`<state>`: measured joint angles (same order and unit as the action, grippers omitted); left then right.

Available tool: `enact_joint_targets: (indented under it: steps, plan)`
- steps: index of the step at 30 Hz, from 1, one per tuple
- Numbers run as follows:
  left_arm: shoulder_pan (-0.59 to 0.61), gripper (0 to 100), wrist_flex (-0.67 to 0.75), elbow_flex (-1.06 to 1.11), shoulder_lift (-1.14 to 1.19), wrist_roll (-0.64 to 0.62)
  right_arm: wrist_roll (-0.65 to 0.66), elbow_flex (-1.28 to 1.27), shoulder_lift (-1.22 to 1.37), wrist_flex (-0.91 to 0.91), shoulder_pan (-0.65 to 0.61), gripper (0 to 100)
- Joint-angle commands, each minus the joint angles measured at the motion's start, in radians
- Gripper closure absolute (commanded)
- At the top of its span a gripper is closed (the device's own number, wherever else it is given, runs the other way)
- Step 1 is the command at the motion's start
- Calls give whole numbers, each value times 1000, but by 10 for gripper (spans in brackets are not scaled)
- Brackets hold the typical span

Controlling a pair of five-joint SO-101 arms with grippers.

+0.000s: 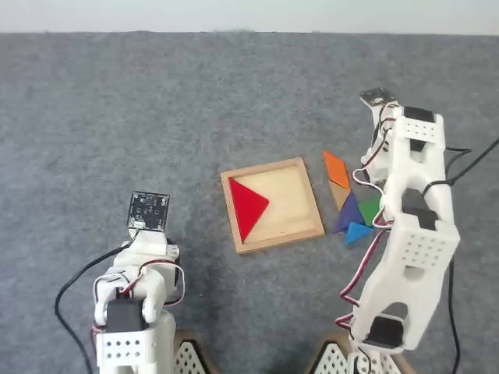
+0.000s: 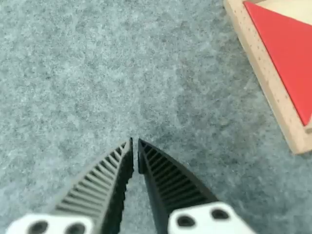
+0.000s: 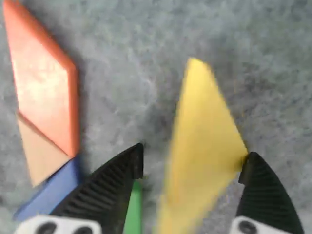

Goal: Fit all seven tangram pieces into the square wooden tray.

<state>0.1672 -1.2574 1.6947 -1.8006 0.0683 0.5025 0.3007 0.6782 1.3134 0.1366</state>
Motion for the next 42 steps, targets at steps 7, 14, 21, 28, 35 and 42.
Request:
enact_joint_targets:
  steps: [7, 14, 21, 28, 35, 42]
  plan:
    - [-5, 979, -3, -10, -17, 2, -6, 35, 5, -19, 4, 697]
    - [-5, 979, -3, -10, -17, 2, -11, 35, 4, -19, 4, 844]
    - [-5, 979, -3, -10, -17, 2, -15, 35, -8, -18, 4, 844]
    - [-5, 979, -3, -10, -17, 2, -55, 34, -91, -16, 2, 845]
    - [-5, 979, -3, -10, -17, 2, -58, 34, -165, -16, -5, 995]
    - [-5, 979, -3, -10, -17, 2, -58, 32, -216, -15, -5, 983]
